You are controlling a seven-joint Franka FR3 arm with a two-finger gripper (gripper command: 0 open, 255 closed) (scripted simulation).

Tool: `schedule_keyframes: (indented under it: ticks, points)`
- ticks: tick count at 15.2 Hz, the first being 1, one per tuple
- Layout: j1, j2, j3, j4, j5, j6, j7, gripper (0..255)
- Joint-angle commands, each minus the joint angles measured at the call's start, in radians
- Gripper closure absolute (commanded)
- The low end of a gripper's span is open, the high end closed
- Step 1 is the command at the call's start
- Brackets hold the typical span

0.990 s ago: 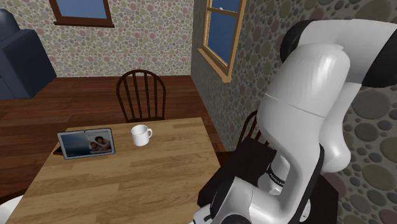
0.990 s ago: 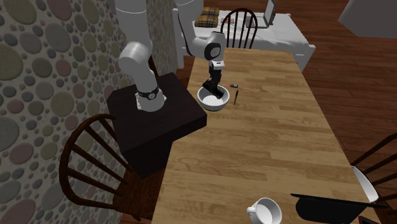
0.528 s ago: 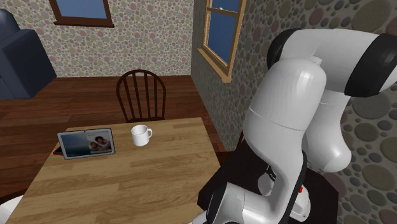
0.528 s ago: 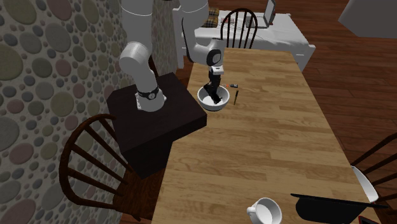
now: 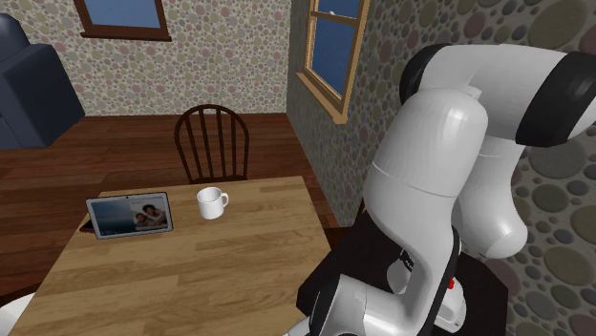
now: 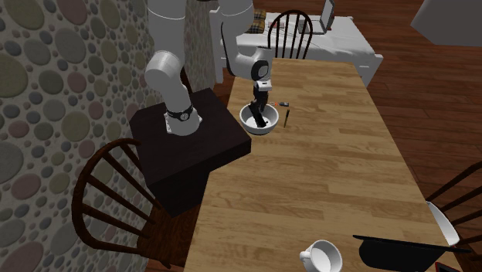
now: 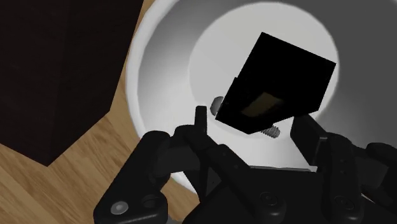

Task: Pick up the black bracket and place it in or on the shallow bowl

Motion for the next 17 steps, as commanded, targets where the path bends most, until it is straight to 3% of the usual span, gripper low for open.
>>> schedule_keyframes:
  ticks: [1,5,9,17]
  points:
    - [0.0,0.0,0.0,0.0,0.0,0.0,0.0,0]
    - [0.0,0.0,0.0,0.0,0.0,0.0,0.0,0]
    - [-0.042,-0.152,0.104,-0.027,0.201,-0.099,-0.143,0]
    - [-0.039,-0.152,0.101,-0.027,0.202,-0.099,-0.144,0]
